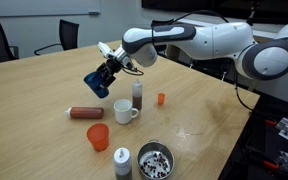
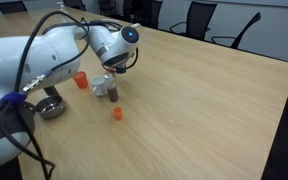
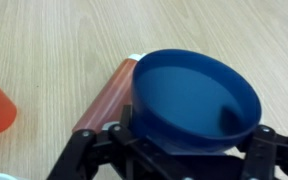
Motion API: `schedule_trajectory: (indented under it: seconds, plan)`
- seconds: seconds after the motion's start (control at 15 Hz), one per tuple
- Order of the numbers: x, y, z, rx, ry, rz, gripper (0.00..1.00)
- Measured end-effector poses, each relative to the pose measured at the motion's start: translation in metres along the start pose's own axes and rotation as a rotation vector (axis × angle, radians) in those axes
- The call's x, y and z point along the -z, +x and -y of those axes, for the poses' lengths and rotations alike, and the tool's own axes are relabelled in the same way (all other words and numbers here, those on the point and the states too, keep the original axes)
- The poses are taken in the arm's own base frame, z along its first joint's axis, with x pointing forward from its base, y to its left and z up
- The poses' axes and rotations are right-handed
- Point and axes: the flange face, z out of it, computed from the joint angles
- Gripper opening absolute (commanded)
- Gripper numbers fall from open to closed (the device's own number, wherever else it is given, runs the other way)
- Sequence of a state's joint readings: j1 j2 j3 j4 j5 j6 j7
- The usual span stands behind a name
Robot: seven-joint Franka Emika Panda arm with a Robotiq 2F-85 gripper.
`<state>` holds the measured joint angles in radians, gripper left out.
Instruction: Pour the contents of the blue cup into the white mug
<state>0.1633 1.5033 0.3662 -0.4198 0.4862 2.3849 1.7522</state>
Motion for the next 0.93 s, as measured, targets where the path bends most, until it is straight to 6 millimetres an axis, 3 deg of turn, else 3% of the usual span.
schedule_trajectory:
  seconds: [0.4, 0.47, 0.93]
  plan:
    - [-0.013, 0.051, 0.001, -0.001, -0.034, 0.125, 0.64]
    - [-0.016, 0.056, -0.001, -0.002, -0.040, 0.142, 0.97]
    - [-0.020, 0.063, -0.006, 0.023, -0.052, 0.220, 1.00]
